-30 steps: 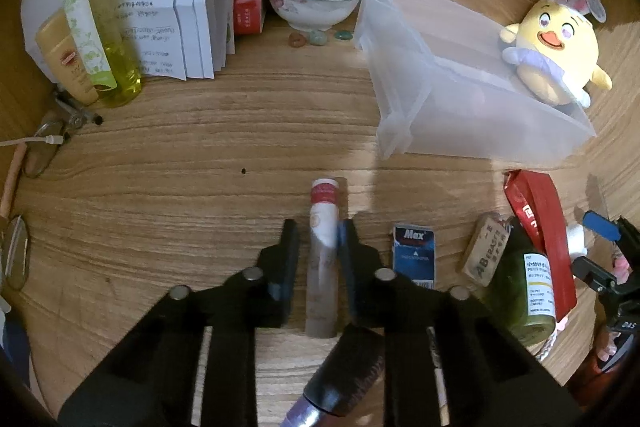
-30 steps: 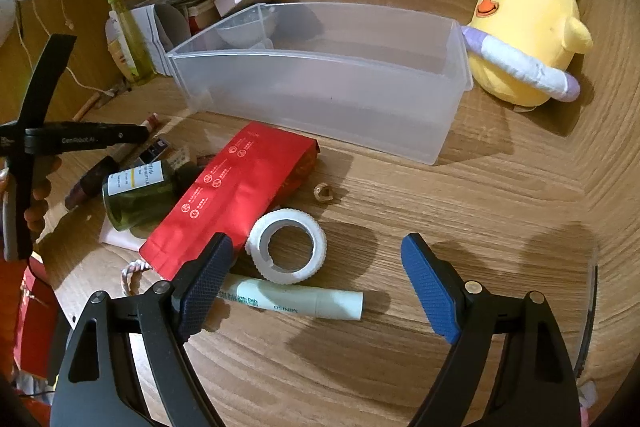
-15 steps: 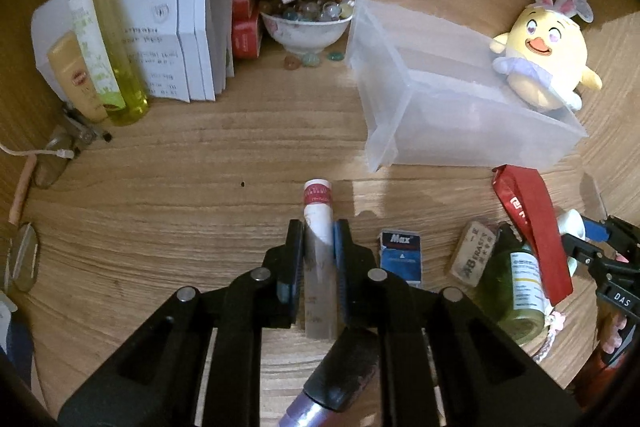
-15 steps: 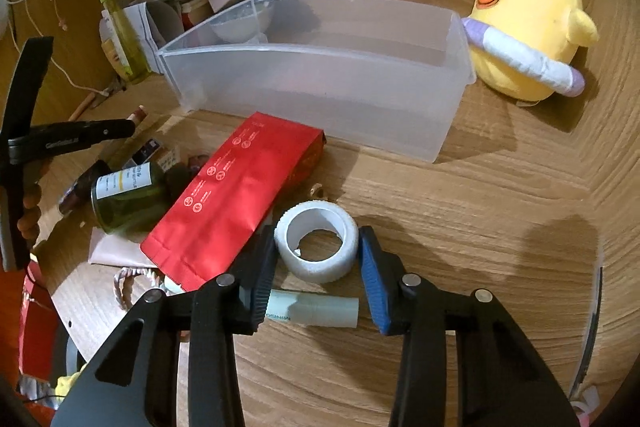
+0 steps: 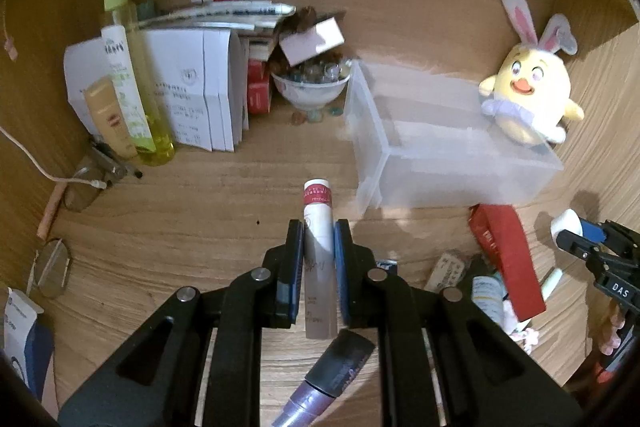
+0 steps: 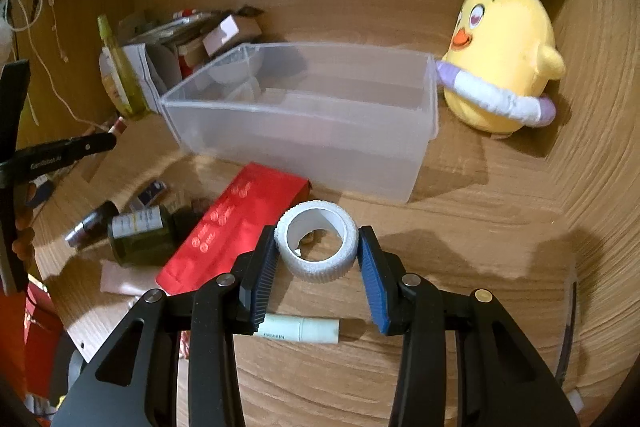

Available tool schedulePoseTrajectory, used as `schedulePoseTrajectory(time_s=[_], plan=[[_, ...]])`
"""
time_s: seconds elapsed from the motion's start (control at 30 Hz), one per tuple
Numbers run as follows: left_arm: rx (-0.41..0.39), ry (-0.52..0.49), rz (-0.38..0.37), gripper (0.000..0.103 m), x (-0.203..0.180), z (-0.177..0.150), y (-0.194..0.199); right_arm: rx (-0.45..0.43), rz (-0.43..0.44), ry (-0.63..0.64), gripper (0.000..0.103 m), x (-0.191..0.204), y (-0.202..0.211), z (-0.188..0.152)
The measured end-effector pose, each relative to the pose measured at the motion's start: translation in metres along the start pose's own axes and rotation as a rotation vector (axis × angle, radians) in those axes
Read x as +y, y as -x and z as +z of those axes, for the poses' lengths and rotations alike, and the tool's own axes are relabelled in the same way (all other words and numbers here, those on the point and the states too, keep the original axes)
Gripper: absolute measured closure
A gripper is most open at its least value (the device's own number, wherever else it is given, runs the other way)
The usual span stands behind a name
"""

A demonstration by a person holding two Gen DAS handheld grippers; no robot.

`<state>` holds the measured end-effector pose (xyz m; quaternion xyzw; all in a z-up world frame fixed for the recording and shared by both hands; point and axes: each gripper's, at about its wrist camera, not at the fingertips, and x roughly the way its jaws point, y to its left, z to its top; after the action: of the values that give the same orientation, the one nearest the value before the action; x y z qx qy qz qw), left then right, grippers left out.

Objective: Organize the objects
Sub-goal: 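Carry both items over the clear bin and open both grippers to drop them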

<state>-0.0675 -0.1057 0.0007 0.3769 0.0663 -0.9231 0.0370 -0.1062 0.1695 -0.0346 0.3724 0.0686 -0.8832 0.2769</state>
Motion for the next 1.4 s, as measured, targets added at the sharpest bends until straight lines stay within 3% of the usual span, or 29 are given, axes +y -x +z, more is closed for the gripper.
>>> schedulePoseTrajectory(time_s=[0.73,1.17,1.4], plan=[[-0.156,-0.035,-0.043,0.088,-0.045,0.040,0.032,-0.184,-0.016,0.008,0.066,-0.008,0.025,0.072],[-0.181,-0.047,-0.078,0.088,-0.072,0.074,0.019,-0.197,-0.037,0.040,0.066,-0.009,0.010,0.121],[-0.159,-0.054,-0.072,0.088,-0.079,0.085,0.001,-0.176,-0.063,0.068,0.066,-0.004,-0.009,0.127]])
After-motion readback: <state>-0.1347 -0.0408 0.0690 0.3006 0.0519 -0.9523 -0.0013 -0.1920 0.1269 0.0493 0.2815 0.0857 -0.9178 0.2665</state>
